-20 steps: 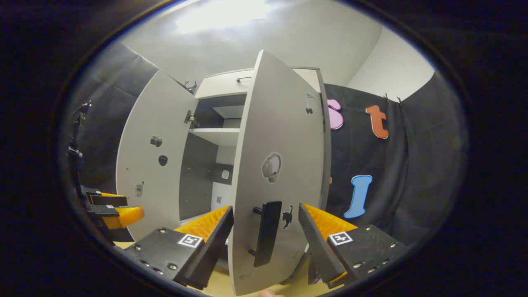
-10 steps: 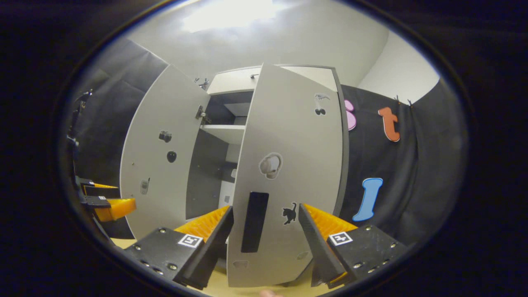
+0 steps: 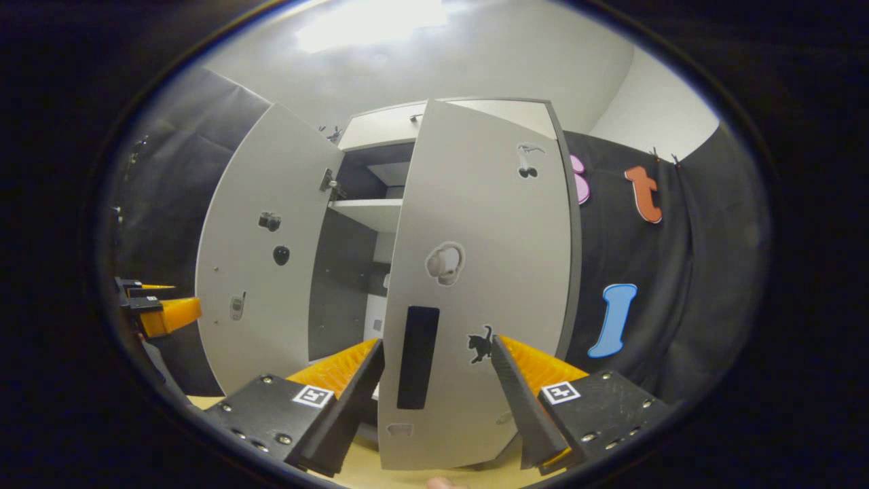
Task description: Grasp the bottle in the cabinet with the left hand and place it on the coaster, then close the right door with the right hand and the left door with the left hand.
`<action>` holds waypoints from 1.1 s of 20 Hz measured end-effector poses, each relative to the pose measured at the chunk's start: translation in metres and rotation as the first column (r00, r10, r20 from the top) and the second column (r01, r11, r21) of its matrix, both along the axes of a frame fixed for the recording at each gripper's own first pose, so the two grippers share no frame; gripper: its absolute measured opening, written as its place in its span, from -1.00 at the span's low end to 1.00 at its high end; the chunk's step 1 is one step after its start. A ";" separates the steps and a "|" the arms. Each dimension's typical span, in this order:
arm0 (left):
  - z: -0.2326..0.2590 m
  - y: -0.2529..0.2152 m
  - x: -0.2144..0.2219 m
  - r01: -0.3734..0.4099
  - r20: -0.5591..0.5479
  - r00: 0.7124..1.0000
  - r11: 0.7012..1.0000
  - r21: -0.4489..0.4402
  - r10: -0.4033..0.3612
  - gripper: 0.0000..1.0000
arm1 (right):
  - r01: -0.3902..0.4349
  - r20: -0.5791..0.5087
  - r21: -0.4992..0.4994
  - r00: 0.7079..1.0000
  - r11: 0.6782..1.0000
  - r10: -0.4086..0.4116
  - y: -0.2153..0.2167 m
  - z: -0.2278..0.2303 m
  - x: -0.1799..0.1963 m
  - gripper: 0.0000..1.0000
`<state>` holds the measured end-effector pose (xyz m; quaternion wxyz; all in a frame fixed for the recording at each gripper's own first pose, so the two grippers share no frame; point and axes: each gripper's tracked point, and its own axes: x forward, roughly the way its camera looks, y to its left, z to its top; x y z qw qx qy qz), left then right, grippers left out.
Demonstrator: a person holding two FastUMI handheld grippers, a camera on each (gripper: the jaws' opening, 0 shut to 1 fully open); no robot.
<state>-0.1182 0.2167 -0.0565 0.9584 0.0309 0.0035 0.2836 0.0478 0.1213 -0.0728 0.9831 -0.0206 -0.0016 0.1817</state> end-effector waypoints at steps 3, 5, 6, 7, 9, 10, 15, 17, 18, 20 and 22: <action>0.000 0.017 -0.007 -0.040 -0.003 0.999 0.999 0.004 0.040 0.92 | -0.010 -0.008 0.004 1.000 1.000 0.010 0.007 -0.004 0.000 0.91; 0.004 0.028 -0.011 -0.070 0.009 0.998 0.998 0.003 0.070 0.93 | -0.014 -0.014 0.005 1.000 1.000 0.014 0.012 -0.007 0.001 0.91; 0.008 0.035 -0.014 -0.084 0.026 0.996 0.996 -0.001 0.084 0.83 | -0.013 -0.015 0.003 1.000 1.000 0.013 0.013 -0.008 0.001 0.91; 0.013 0.038 -0.015 -0.089 0.049 0.995 0.996 -0.009 0.089 0.84 | -0.010 -0.015 -0.001 1.000 1.000 0.010 0.014 -0.009 0.002 0.91; 0.028 0.045 -0.020 -0.093 0.121 0.988 0.995 -0.030 0.096 0.84 | 0.000 -0.019 -0.009 1.000 1.000 0.000 0.015 -0.011 0.005 0.91; 0.034 0.049 -0.020 -0.093 0.150 0.984 0.995 -0.039 0.098 0.84 | 0.005 -0.021 -0.009 1.000 1.000 -0.005 0.016 -0.012 0.007 0.91; 0.028 0.079 -0.020 -0.143 0.132 0.980 0.989 -0.031 0.146 0.92 | 0.018 -0.031 0.010 0.999 1.000 -0.018 0.020 -0.017 0.012 0.91; 0.023 0.082 -0.016 -0.141 0.105 0.984 0.990 -0.024 0.142 0.92 | 0.026 -0.033 0.010 0.999 1.000 -0.026 0.021 -0.020 0.013 0.86; 0.021 0.083 -0.013 -0.138 0.095 0.986 0.990 -0.019 0.139 0.92 | 0.029 -0.036 0.011 0.999 1.000 -0.029 0.021 -0.022 0.014 0.86; 0.020 0.083 -0.007 -0.138 0.083 0.987 0.990 -0.006 0.138 0.83 | 0.037 -0.045 0.010 0.998 0.999 -0.036 0.020 -0.026 0.016 0.91; 0.024 0.086 -0.007 -0.157 0.086 0.984 0.987 0.026 0.154 0.92 | 0.042 -0.049 0.017 0.998 0.999 -0.041 0.020 -0.026 0.019 0.86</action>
